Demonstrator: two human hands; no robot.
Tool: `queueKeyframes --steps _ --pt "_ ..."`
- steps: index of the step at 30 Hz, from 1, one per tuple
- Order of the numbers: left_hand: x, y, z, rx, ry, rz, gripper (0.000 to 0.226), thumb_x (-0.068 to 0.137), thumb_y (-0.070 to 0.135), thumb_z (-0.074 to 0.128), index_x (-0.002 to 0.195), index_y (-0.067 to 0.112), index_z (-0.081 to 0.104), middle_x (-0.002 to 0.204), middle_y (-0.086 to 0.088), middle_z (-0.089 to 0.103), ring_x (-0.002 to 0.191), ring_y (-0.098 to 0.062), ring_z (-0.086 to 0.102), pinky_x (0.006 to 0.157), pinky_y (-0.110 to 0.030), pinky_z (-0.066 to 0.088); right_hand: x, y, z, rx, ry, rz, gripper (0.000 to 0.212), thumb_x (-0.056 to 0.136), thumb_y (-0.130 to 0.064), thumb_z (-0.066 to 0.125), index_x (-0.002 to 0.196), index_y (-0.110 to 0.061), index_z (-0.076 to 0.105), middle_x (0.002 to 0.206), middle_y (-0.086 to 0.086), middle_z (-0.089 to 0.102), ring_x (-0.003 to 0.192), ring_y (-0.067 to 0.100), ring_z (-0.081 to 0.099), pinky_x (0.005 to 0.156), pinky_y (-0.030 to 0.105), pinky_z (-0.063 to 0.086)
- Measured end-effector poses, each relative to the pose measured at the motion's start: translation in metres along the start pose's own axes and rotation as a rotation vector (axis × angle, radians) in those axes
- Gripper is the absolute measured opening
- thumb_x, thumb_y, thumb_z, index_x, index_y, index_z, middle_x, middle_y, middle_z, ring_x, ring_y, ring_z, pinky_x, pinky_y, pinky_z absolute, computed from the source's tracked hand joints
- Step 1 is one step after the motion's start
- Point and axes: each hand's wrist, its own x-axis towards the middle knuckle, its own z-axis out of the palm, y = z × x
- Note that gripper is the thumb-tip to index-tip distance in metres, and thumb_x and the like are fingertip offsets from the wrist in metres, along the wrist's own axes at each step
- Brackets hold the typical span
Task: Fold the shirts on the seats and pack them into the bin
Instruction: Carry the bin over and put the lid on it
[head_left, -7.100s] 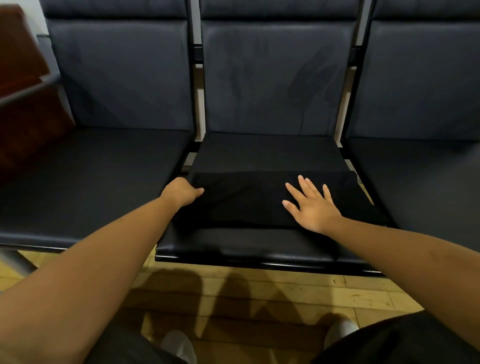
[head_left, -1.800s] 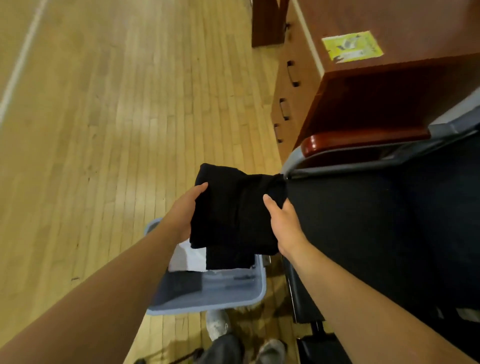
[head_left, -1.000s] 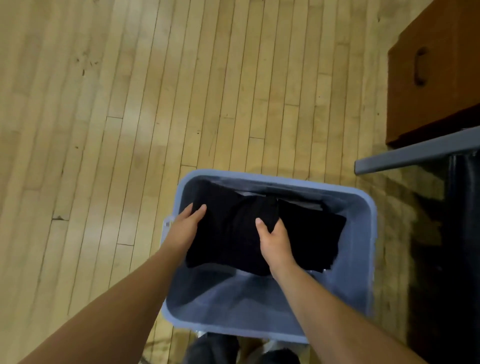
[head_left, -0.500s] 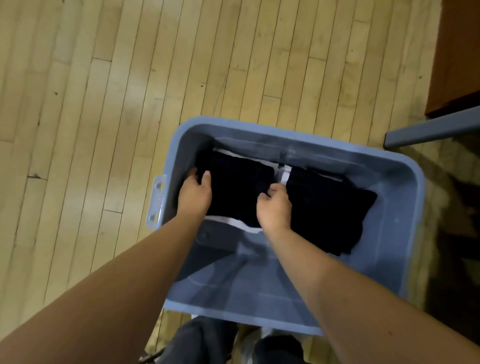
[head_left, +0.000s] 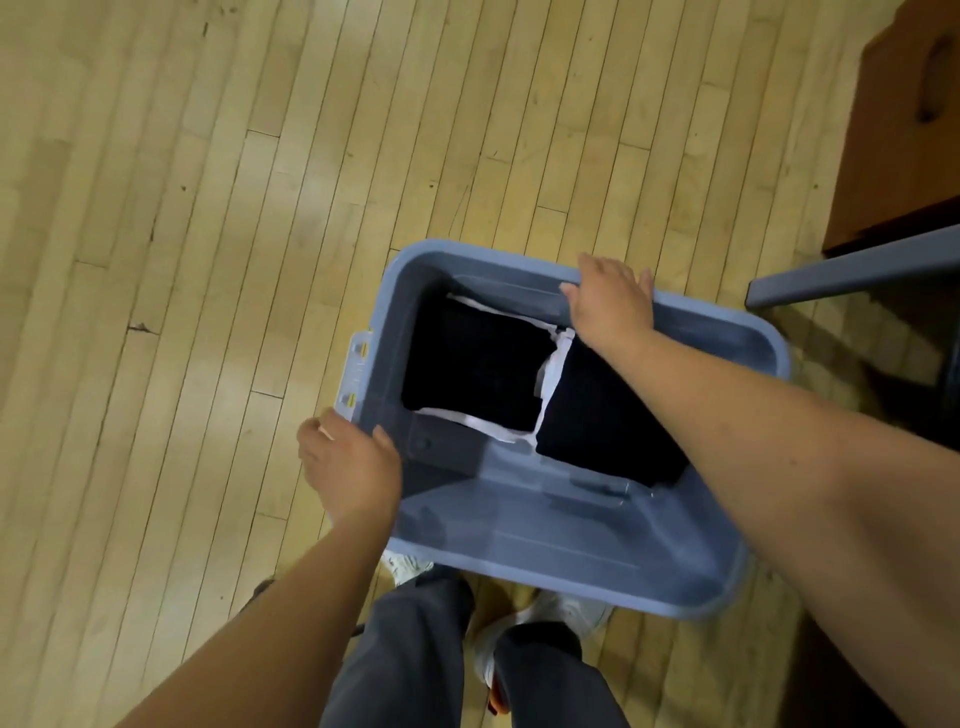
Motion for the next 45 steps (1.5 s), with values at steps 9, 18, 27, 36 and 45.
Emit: queueKeyframes --steps 9,18,27,36,45 --pt "0.068 0.021 -0.007 0.101 -0.025 0.097 0.034 0.105 0.015 0.034 0.133 0.013 0.053 0.112 -0.023 0.059 0.099 -0.044 0.058 0.09 -0.051 0.048 0.029 0.025 -0.001 -0.06 0.04 0.044 0.028 0.106 -0.041 0.044 0.098 -0.014 0.043 0.086 0.007 0.055 0.079 0.03 0.052 0.076 0.042 0.04" --pt "0.127 0.096 -0.026 -0.184 0.124 0.141 0.059 0.104 0.034 0.044 0.146 -0.005 0.032 0.147 -0.023 0.041 0.135 -0.04 0.041 0.11 -0.048 0.036 0.038 0.078 -0.015 0.292 0.071 0.437 0.04 0.106 -0.042 0.044 0.123 -0.007 0.056 0.117 0.016 0.062 0.1 0.039 0.059 0.08 0.041 0.046" --pt "0.084 0.059 0.018 -0.546 -0.327 -0.259 0.071 0.104 0.06 0.018 0.148 0.008 0.039 0.141 -0.014 0.053 0.125 -0.037 0.053 0.108 -0.055 0.043 0.018 0.081 -0.017 0.506 0.038 0.525 0.053 0.101 -0.053 0.049 0.102 -0.002 0.065 0.096 0.018 0.061 0.095 0.036 0.061 0.073 0.036 0.04" --pt "0.087 0.077 -0.018 -0.576 -0.172 -0.108 0.046 0.108 0.046 0.028 0.109 0.008 0.054 0.106 -0.013 0.059 0.1 -0.033 0.058 0.091 -0.043 0.048 -0.028 0.093 -0.025 0.771 0.068 0.58 0.051 0.103 -0.054 0.04 0.071 -0.015 0.044 0.066 0.004 0.042 0.061 0.019 0.039 0.055 0.032 0.03" --pt "0.098 0.181 -0.222 -0.466 -0.113 0.103 0.05 0.106 0.044 0.032 0.106 0.001 0.059 0.109 -0.027 0.061 0.09 -0.036 0.056 0.083 -0.042 0.046 -0.056 0.04 -0.187 1.037 0.098 0.686 0.062 0.101 -0.057 0.042 0.108 0.0 0.066 0.117 0.027 0.066 0.107 0.044 0.065 0.095 0.056 0.053"
